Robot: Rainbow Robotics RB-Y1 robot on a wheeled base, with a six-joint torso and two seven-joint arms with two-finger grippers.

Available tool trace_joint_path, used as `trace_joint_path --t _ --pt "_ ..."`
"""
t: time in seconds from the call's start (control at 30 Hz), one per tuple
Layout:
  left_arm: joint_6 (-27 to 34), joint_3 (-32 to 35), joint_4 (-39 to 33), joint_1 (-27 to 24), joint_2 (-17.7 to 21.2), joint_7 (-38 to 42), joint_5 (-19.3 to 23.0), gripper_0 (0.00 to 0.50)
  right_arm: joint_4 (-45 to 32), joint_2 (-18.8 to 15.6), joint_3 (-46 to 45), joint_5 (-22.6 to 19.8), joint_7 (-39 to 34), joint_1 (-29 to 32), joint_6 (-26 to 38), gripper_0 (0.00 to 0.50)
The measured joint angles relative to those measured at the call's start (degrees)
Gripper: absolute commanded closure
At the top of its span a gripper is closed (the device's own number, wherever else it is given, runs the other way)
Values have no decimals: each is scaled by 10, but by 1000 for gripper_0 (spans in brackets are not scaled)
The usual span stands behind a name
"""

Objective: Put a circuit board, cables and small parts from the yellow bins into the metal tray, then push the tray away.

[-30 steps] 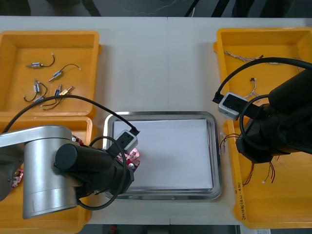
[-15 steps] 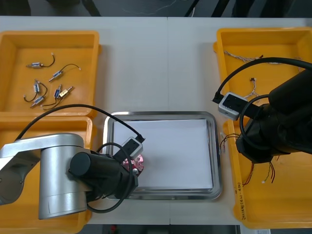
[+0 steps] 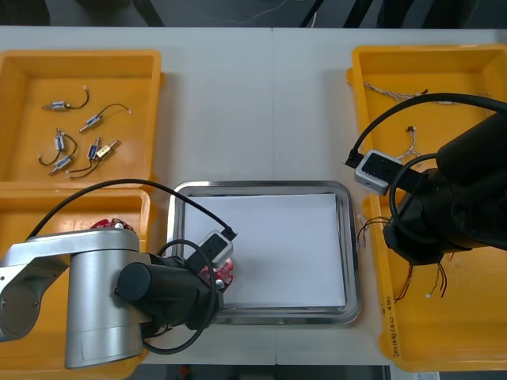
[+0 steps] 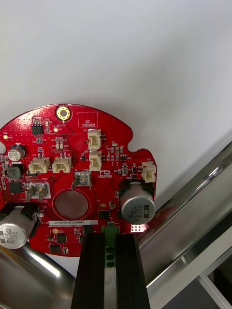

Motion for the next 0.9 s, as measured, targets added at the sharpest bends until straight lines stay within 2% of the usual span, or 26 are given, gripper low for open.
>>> trace_joint_path --t 0.03,0.07,0.1,0.13,0.17,0.7,0.9 --pt "-1 0 0 0 0 1 0 440 0 0 0 0 0 0 0 500" --pt "-2 0 0 0 0 2 0 348 0 0 0 0 0 0 0 500" --pt "-3 0 0 0 0 4 0 186 0 0 0 0 0 0 0 500" --pt "-3 0 0 0 0 5 0 60 0 0 0 0 0 0 0 500" --pt "-4 0 0 0 0 6 0 0 0 0 0 0 0 0 0 500" --pt "-16 0 1 0 0 14 -1 0 0 0 0 -2 0 0 -4 500" --pt "-16 14 1 0 0 14 23 0 0 1 0 -35 0 -10 -22 500"
